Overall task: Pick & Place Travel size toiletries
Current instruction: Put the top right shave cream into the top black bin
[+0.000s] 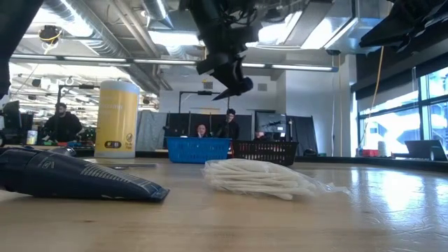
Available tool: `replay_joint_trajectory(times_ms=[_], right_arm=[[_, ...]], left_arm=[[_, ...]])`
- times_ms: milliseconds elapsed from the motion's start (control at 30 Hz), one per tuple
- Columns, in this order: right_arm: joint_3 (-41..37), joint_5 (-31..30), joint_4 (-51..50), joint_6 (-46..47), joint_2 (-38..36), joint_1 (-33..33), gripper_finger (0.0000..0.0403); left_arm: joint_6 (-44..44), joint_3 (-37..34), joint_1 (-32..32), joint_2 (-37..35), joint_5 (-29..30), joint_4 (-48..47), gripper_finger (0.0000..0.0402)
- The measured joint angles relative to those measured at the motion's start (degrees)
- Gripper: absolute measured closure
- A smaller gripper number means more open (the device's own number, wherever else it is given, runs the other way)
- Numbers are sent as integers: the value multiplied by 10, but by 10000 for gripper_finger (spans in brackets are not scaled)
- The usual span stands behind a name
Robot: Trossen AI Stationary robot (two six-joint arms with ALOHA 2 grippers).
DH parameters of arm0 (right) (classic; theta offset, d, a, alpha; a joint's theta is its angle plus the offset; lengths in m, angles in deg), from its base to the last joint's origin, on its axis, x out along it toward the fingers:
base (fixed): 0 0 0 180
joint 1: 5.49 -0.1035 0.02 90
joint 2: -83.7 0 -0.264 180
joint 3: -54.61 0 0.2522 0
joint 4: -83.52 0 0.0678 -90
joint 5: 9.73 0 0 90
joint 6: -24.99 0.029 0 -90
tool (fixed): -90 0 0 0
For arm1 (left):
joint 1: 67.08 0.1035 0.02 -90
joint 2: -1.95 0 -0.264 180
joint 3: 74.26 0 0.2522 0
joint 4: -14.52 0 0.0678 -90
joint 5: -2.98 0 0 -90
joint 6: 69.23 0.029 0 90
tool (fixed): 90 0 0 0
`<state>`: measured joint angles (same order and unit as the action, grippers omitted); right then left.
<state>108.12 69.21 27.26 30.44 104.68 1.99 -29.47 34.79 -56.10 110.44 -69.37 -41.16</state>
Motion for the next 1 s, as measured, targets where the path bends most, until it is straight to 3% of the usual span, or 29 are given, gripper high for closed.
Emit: replay_joint_trajectory(times_ms=[300,833,1000], right_arm=[[0,0,0,0,0,0,315],[0,0,0,0,0,0,278],[0,0,0,0,0,0,267]], left_arm=[[0,7,84,0,-67,-2,259],[-53,7,213,0,-188,46,259],[-70,7,236,0,-194,51,259]])
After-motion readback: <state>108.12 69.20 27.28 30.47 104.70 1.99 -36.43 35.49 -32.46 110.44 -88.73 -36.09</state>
